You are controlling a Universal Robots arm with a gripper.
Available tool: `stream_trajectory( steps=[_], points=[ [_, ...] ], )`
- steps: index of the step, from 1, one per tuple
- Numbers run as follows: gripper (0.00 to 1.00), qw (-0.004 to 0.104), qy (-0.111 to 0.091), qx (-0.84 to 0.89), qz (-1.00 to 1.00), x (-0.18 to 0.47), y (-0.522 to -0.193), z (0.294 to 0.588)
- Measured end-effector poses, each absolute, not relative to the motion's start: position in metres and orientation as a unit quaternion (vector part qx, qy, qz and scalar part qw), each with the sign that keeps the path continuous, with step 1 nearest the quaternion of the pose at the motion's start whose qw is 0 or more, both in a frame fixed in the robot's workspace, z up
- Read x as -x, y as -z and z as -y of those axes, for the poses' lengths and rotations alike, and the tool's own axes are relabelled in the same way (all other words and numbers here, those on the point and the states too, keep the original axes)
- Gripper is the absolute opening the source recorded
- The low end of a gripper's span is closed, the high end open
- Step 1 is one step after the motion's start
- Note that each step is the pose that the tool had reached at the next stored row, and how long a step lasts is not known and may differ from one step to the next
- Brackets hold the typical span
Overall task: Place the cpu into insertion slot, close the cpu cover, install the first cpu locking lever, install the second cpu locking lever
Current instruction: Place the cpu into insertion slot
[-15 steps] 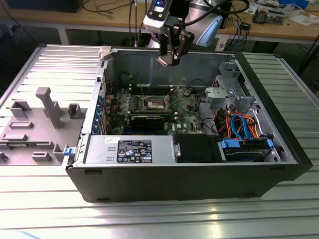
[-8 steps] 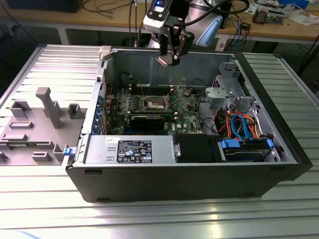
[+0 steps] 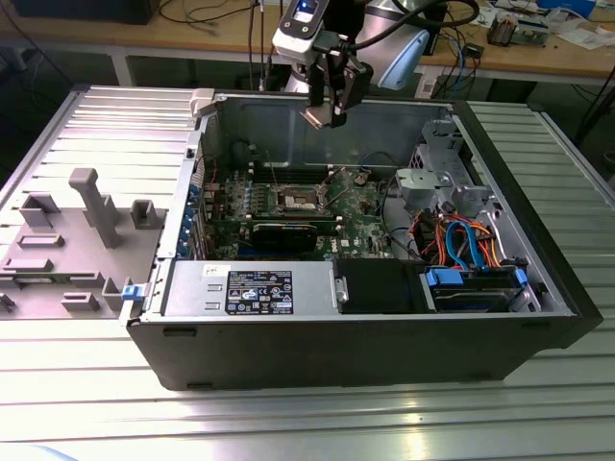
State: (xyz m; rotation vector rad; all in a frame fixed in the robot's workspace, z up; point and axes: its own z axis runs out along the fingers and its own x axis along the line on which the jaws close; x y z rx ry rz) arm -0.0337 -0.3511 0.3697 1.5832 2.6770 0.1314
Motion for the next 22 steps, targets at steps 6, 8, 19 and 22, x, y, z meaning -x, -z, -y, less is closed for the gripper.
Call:
stream_trajectory(
  steps=[6, 8, 19, 22],
  points=[
    [0.54, 0.015, -0.042, -0.521, -0.852, 0.0336, -0.3697, 0.3511],
    [0.54, 0.015, -0.042, -0.521, -0.852, 0.0336, -0.3697, 0.3511],
    [0.54, 0.015, -0.042, -0.523, -0.851, 0.0336, -0.3697, 0.3511],
    [0.54, 0.015, -0.042, -0.524, -0.851, 0.0336, -0.3697, 0.3511]
  ],
)
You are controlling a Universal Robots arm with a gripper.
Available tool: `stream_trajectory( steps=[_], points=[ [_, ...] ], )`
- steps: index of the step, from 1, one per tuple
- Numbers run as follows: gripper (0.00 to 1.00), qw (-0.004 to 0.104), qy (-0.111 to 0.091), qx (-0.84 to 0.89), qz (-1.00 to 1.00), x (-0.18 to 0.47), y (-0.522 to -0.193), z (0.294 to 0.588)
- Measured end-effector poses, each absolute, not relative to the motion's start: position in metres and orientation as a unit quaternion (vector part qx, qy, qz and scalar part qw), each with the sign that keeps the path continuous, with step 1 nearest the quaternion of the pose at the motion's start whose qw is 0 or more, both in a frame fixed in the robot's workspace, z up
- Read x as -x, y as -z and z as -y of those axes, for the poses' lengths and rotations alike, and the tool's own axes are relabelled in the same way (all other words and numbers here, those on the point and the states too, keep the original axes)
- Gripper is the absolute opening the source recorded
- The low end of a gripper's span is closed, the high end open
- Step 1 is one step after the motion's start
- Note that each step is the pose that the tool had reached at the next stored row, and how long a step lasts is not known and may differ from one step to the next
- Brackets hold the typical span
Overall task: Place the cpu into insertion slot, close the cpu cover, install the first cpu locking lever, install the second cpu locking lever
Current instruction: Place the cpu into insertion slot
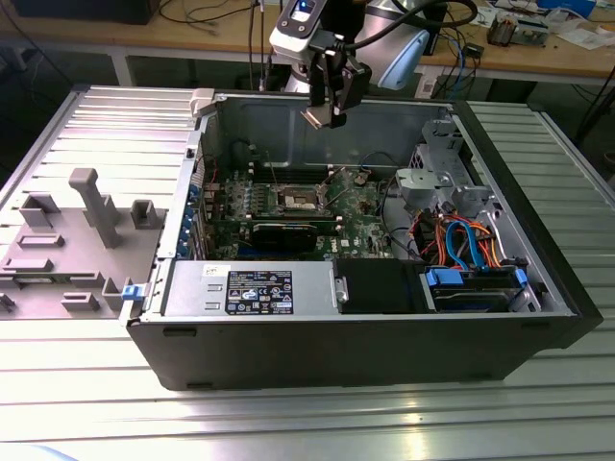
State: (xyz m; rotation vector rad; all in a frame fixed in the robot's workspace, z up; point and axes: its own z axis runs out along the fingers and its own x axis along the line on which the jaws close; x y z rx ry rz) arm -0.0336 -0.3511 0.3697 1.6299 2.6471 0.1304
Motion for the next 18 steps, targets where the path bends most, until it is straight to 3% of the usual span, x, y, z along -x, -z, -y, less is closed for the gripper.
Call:
stream_trajectory(
  steps=[18],
  points=[
    [0.54, 0.016, -0.042, -0.536, -0.843, 0.0376, -0.3694, 0.3511]
  ],
)
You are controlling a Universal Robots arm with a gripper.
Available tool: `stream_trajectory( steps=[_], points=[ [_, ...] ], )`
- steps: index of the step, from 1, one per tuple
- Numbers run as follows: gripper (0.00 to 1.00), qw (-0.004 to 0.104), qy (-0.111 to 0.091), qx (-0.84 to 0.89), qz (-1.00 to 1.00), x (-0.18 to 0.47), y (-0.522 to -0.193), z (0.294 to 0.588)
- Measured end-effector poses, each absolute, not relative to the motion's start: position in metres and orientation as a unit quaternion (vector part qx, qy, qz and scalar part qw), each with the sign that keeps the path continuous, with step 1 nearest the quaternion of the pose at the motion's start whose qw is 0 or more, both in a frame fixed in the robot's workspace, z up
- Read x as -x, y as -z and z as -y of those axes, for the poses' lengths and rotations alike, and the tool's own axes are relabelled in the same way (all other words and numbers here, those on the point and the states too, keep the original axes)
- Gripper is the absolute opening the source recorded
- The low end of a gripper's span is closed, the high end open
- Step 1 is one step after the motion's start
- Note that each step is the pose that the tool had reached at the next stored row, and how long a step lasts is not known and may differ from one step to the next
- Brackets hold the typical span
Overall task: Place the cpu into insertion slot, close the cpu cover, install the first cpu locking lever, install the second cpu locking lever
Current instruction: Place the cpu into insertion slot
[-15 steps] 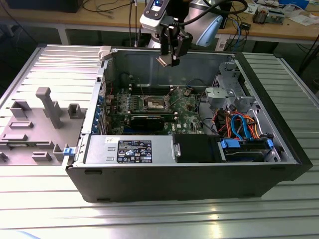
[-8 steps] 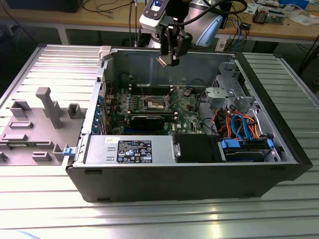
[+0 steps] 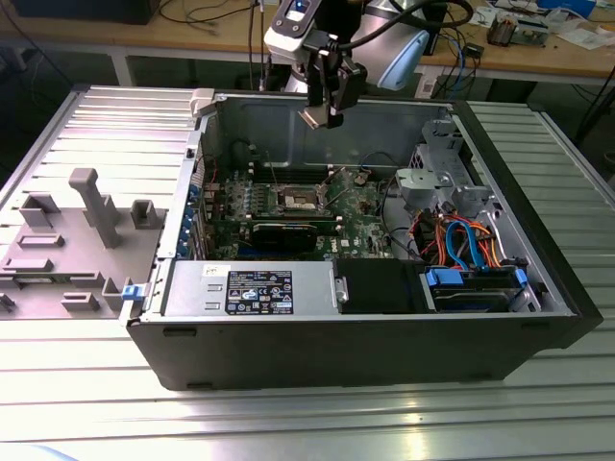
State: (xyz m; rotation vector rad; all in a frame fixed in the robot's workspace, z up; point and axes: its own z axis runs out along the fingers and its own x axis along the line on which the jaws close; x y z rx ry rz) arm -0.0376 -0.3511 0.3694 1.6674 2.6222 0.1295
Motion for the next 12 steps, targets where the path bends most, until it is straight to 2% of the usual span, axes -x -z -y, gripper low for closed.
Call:
stream_trajectory(
  steps=[12],
  points=[
    [0.54, 0.019, -0.041, -0.593, -0.804, 0.0377, -0.3684, 0.3511]
  ],
)
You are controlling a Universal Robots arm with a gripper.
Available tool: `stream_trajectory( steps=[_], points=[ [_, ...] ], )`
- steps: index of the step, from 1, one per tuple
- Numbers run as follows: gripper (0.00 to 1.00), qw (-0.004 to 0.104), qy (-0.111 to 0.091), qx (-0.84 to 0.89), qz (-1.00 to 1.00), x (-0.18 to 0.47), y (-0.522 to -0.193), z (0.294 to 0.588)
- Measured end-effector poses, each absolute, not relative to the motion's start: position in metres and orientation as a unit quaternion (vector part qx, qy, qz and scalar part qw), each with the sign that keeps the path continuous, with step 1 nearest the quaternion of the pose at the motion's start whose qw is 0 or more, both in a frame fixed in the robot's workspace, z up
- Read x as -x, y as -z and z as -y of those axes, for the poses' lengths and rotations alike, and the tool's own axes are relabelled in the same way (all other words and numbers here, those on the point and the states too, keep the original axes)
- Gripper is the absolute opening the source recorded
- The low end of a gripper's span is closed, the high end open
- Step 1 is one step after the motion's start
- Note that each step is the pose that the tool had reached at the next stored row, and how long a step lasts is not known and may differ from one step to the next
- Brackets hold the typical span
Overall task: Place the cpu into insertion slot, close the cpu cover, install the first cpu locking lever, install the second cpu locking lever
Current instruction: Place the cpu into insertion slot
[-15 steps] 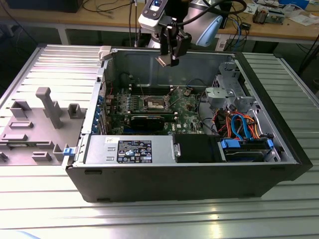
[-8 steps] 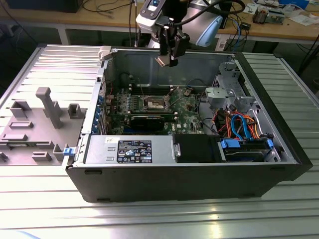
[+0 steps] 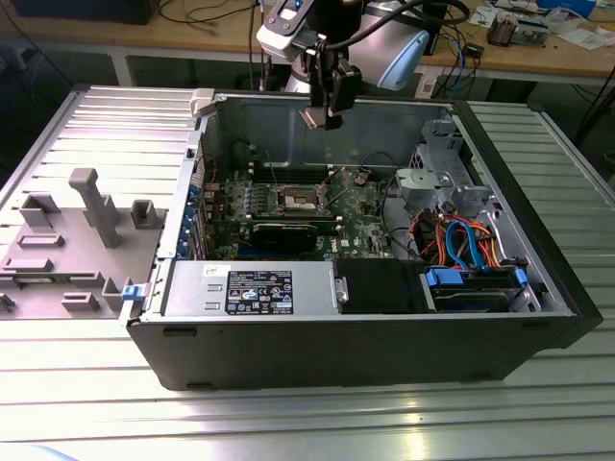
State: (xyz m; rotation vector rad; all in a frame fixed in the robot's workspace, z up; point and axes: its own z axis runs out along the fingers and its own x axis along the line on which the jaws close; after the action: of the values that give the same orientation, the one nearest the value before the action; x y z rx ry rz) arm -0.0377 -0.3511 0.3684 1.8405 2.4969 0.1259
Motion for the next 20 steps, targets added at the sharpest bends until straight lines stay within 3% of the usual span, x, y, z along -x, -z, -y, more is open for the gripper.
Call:
stream_trajectory(
  steps=[20],
  points=[
    [0.54, 0.021, -0.039, -0.639, -0.767, 0.0377, -0.3673, 0.3511]
  ],
)
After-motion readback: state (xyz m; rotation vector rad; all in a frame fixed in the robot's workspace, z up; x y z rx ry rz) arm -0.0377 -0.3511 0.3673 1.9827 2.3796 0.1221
